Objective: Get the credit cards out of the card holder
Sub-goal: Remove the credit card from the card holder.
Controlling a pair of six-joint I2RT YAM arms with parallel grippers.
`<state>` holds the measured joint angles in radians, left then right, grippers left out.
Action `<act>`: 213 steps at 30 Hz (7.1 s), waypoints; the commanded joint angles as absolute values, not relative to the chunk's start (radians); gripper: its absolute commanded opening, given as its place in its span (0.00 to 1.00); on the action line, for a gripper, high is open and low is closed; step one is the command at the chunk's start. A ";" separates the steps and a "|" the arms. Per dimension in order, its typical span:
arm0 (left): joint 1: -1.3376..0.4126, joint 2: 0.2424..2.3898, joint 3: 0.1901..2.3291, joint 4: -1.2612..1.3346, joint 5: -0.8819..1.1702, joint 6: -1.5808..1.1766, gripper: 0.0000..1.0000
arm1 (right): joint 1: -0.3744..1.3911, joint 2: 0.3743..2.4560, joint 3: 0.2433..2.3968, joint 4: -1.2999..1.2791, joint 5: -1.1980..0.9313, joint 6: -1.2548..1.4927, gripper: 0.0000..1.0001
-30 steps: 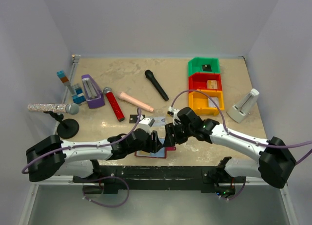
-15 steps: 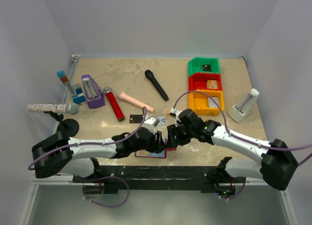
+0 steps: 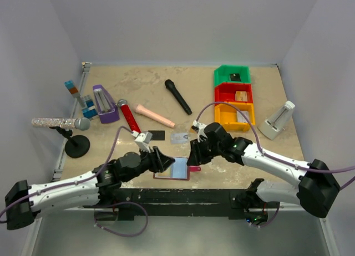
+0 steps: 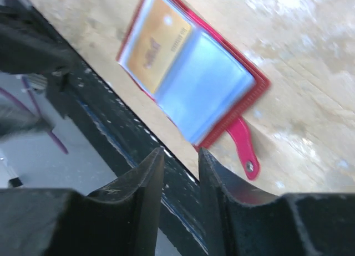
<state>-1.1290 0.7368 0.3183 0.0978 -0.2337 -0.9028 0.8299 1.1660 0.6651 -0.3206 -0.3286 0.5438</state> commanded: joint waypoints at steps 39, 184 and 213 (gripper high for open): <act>-1.094 0.683 0.121 -0.166 -0.472 -1.195 0.18 | 0.888 1.727 0.785 0.198 -0.552 0.848 0.46; -1.103 0.897 0.071 0.028 -0.400 -1.289 0.06 | 0.877 1.663 0.483 0.676 -0.431 1.121 0.52; -1.109 0.948 0.071 0.126 -0.368 -1.258 0.01 | 0.871 1.769 0.486 0.914 -0.526 1.203 0.52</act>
